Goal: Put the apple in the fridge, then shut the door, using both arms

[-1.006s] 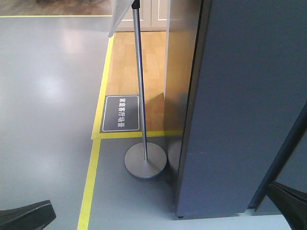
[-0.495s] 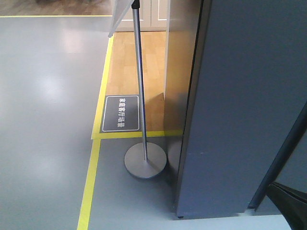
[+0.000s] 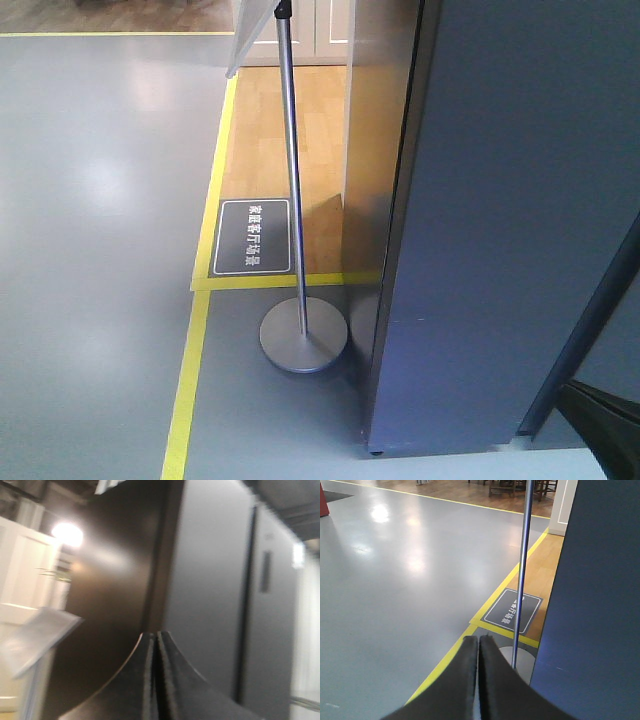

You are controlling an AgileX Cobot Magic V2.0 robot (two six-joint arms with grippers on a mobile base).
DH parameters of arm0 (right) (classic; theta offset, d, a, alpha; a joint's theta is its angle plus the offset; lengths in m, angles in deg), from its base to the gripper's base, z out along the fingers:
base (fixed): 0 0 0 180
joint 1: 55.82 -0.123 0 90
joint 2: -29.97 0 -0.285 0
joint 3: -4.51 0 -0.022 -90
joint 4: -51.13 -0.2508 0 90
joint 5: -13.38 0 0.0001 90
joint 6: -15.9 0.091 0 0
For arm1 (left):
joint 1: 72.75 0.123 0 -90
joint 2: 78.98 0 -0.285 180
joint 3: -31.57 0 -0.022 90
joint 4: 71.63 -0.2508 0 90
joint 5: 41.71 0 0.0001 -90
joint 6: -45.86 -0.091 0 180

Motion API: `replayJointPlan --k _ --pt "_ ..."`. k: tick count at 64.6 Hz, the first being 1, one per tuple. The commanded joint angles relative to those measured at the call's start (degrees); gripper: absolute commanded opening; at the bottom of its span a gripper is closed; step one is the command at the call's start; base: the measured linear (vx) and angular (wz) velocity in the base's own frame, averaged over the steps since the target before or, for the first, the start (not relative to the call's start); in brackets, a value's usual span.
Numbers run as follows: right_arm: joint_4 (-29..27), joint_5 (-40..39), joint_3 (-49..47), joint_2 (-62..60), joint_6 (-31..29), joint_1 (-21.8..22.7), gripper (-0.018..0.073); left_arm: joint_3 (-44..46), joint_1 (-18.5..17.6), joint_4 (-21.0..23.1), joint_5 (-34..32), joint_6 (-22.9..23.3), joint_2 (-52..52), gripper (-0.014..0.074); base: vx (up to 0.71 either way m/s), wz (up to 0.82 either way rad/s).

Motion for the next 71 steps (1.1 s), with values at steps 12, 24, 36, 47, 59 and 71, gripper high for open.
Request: replayJointPlan --k 12,24,36,47,59,71 --pt "-1.89 -1.65 -1.64 0.47 -0.34 0.34 -0.0003 -6.55 -4.44 26.14 27.26 -18.13 -2.00 -0.0007 0.00 0.00" --pt "-1.89 -1.65 -1.64 0.47 -0.34 0.34 -0.0003 -10.59 -6.61 26.09 41.71 -26.66 -6.46 -0.0007 0.00 0.00" --pt "-1.89 -1.65 -1.64 0.47 -0.34 0.34 -0.0003 -12.79 -6.71 26.09 46.25 -32.74 -12.54 -0.0007 0.00 0.00" --pt "-1.89 -1.58 -1.64 0.47 -0.34 0.34 -0.0003 -12.79 -8.01 25.63 51.22 -42.17 -18.21 -0.0007 0.00 0.00" --pt "-1.89 -0.39 -1.64 0.47 -0.34 0.34 -0.0003 -12.79 -8.26 27.61 53.16 -51.07 -23.39 -0.0007 0.00 0.00" --pt "-1.89 -0.39 -1.64 0.47 -0.34 0.34 -0.0003 -12.79 -8.18 28.16 52.69 -52.35 -28.34 -0.0007 0.00 0.00"
